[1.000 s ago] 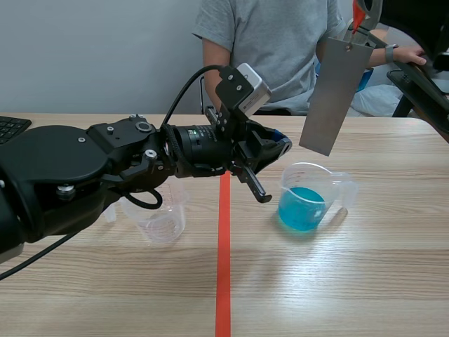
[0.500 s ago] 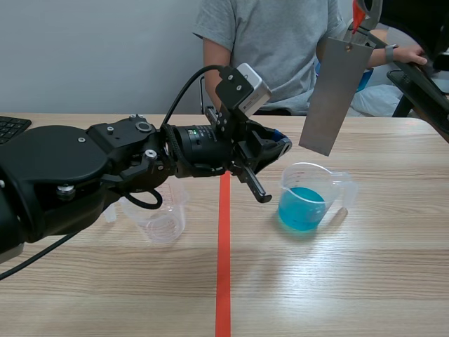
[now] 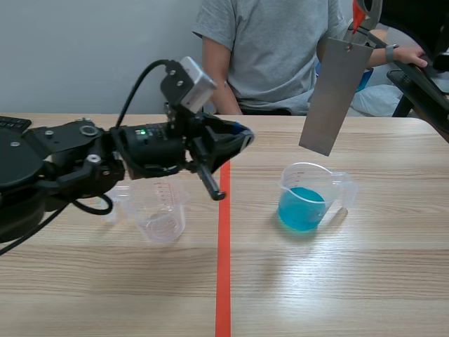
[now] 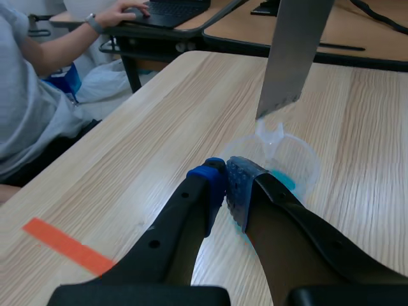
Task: Do the redox reaction experiment.
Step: 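Lower the plate into the blue solution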
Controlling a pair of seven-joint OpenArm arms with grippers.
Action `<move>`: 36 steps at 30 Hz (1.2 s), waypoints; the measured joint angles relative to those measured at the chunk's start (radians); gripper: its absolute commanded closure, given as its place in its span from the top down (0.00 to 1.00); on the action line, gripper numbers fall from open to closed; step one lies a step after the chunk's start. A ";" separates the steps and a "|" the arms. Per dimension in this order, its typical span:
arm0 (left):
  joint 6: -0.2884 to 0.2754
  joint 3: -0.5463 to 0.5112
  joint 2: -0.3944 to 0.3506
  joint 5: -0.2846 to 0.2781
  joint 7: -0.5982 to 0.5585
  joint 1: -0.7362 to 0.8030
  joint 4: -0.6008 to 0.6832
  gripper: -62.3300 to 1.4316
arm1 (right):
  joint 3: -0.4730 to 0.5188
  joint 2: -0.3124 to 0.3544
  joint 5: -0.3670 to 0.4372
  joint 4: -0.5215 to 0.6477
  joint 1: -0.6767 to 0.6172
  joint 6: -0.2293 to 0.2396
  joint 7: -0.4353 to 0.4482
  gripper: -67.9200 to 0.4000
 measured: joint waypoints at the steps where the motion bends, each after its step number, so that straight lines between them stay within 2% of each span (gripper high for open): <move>1: -0.001 -0.013 -0.037 0.000 -0.008 0.026 0.029 0.10 | 0.000 0.000 0.000 0.000 0.000 0.000 -0.001 0.03; 8: 0.000 -0.160 -0.322 -0.005 -0.086 0.269 0.225 0.10 | 0.000 0.000 -0.006 0.000 0.000 0.000 -0.008 0.03; 13: 0.000 -0.325 -0.495 -0.097 -0.137 0.501 0.290 0.10 | 0.000 -0.006 -0.016 0.000 0.000 0.000 -0.008 0.03; 17: 0.007 -0.468 -0.572 -0.131 -0.177 0.700 0.292 0.10 | -0.004 -0.020 -0.050 0.000 0.000 0.000 -0.008 0.03; 19: 0.009 -0.537 -0.585 -0.130 -0.176 0.799 0.291 0.10 | -0.018 -0.019 -0.049 -0.006 0.000 0.000 -0.007 0.03; 22: 0.056 -0.629 -0.586 -0.129 -0.175 0.948 0.290 0.10 | -0.038 -0.019 -0.050 -0.029 0.000 0.000 -0.008 0.03; 24: 0.063 -0.687 -0.584 -0.129 -0.173 1.041 0.288 0.10 | -0.040 -0.019 -0.050 -0.045 0.000 0.000 -0.007 0.03; 27: 0.070 -0.767 -0.568 -0.129 -0.172 1.158 0.286 0.10 | -0.042 -0.019 -0.050 -0.064 0.000 0.000 -0.006 0.03; 30: 0.114 -0.843 -0.540 -0.127 -0.172 1.258 0.285 0.10 | -0.056 -0.019 -0.051 -0.081 0.000 0.000 0.012 0.03; 36: 0.154 -0.966 -0.472 -0.125 -0.172 1.429 0.285 0.10 | -0.087 -0.051 -0.140 -0.108 0.000 0.000 0.025 0.03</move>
